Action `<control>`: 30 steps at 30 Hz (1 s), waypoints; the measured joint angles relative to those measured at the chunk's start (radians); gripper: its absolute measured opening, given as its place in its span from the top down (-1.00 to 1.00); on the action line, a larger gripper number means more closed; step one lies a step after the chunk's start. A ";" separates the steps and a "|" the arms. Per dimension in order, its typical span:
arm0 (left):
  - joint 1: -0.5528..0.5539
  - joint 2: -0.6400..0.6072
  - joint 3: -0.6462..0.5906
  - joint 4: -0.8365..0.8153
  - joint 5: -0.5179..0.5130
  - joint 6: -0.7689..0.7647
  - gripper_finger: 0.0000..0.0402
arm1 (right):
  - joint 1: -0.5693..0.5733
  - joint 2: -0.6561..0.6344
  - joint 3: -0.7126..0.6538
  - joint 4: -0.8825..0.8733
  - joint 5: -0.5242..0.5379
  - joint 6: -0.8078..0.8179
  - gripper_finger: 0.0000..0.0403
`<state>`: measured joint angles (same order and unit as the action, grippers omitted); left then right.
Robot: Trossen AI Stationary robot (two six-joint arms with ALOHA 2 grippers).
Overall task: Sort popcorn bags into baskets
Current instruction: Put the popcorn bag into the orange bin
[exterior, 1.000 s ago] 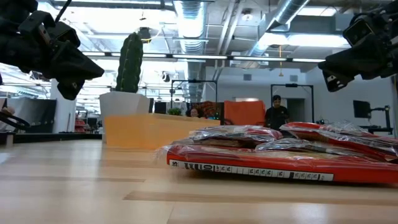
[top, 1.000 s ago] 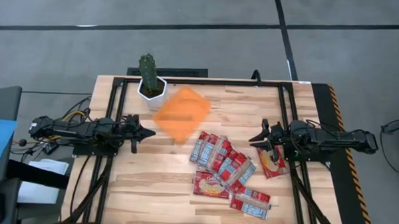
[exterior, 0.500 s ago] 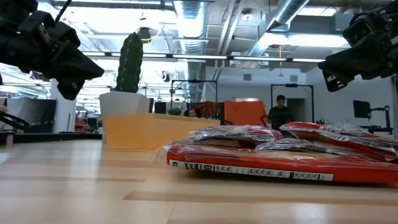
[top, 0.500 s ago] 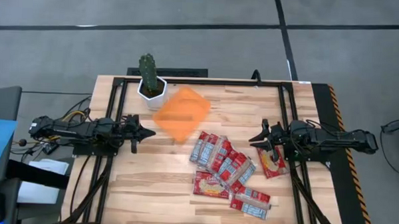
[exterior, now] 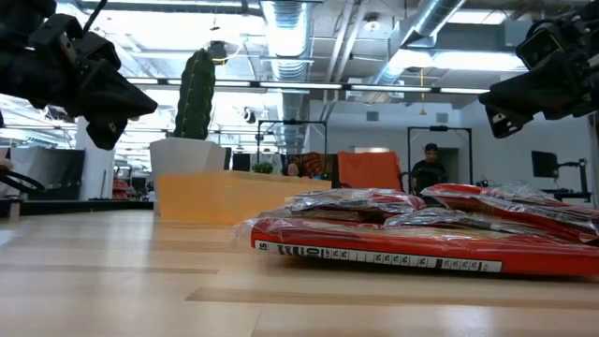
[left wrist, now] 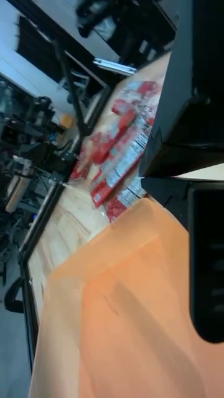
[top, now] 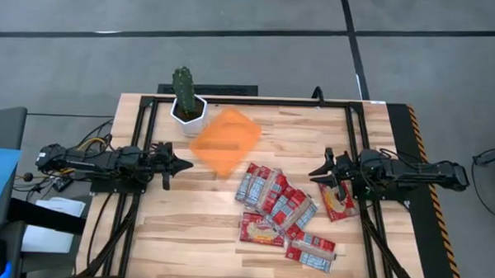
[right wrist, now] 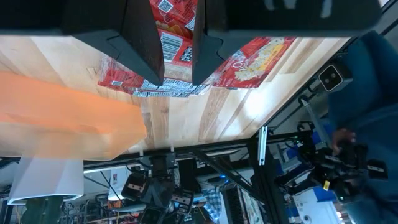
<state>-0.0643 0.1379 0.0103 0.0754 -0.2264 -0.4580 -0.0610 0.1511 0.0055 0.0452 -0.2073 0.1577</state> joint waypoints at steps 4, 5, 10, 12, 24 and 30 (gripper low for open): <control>0.000 -0.001 0.000 0.074 -0.021 -0.084 1.00 | 0.000 0.000 0.000 0.000 0.000 0.000 0.46; 0.000 -0.001 0.001 0.093 -0.025 -0.127 1.00 | 0.000 0.000 0.000 0.000 0.000 0.000 0.46; 0.000 0.000 0.001 0.118 -0.112 -0.344 1.00 | 0.000 0.000 0.000 0.000 0.000 0.000 0.46; 0.000 0.000 0.001 0.110 -0.178 -0.377 1.00 | 0.000 0.000 0.000 0.000 0.000 0.000 0.46; 0.000 0.000 0.001 0.280 -0.330 -0.637 1.00 | 0.000 0.000 0.000 0.000 0.000 0.000 0.46; 0.000 0.012 0.048 0.414 -0.336 -0.563 0.79 | 0.000 0.000 0.000 0.000 0.000 0.000 0.46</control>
<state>-0.0639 0.1497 0.0578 0.4894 -0.5627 -1.0209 -0.0610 0.1510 0.0057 0.0454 -0.2074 0.1577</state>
